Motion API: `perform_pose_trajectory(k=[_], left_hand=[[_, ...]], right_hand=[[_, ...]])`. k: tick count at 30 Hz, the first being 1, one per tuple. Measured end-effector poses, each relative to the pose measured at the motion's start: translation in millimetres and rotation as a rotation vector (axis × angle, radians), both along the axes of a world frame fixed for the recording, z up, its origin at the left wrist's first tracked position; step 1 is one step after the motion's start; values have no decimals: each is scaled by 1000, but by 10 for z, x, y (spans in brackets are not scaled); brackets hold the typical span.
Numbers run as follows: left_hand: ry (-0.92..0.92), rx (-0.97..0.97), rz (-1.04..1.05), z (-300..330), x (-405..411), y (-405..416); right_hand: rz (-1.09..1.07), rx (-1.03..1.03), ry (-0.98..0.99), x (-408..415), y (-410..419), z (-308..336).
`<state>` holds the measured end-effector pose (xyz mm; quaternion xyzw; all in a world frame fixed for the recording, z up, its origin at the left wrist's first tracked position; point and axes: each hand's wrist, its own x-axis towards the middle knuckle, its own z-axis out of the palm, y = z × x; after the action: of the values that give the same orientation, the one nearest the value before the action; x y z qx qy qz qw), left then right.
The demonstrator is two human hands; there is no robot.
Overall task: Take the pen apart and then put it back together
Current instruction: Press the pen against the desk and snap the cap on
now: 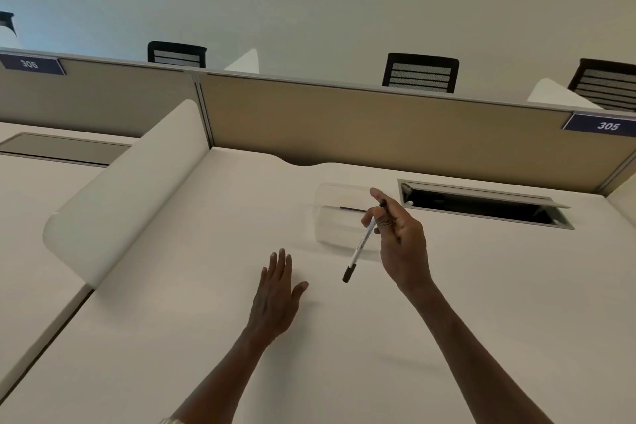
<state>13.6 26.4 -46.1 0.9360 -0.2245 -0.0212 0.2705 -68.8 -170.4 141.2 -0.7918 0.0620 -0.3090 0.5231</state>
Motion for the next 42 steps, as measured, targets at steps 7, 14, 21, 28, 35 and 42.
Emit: perform_pose_trajectory(k=[7,14,21,28,35,42], left_hand=[[20,164,21,-293,-43,88],[-6,168,27,-290,-56,86],[-27,170,31,-290,-54,83],[-14,140,38,-293,-57,89],[-16,131,41,-299,-56,88],[-18,118,42,-289,-56,97]], right_hand=[[142,265,-1,-21,72,148],[374,763,27,40,178,283],[364,985,128,37,227,404],[285,1020,122,30,280,447],[155,989,112,61,312,420],[110,963,125,65,345,426]])
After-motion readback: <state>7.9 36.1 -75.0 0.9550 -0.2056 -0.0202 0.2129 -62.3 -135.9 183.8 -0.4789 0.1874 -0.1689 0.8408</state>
